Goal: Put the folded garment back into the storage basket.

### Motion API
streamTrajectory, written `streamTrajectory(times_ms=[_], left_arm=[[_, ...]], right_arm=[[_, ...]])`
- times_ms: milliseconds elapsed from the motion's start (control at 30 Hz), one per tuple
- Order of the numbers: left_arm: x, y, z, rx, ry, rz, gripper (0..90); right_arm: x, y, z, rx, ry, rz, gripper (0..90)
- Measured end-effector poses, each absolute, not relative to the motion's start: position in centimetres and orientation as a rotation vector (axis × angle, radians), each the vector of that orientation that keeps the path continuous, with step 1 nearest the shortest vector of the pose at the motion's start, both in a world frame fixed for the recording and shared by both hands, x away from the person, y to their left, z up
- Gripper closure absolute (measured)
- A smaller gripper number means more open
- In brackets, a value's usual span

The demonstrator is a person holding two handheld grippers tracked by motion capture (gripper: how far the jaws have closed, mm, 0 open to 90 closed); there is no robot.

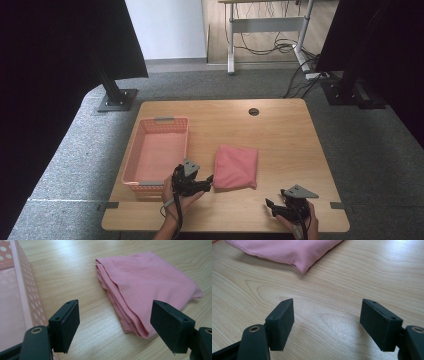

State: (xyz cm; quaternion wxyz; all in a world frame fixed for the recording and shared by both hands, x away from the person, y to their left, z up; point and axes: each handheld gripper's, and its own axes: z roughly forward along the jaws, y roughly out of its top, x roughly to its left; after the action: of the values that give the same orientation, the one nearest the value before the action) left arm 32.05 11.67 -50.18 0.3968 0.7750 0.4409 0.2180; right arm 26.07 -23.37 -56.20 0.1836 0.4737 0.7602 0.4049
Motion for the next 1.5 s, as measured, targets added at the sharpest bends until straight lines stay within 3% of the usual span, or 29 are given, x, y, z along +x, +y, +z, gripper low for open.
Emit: streamTrajectory(times_ms=[1500], left_arm=[[35.1, 10.7, -50.5, 1.967, 1.142, 0.517, 22.8]], right_arm=[[26.2, -23.5, -56.4, 1.334, 2.157, 1.13, 26.9]])
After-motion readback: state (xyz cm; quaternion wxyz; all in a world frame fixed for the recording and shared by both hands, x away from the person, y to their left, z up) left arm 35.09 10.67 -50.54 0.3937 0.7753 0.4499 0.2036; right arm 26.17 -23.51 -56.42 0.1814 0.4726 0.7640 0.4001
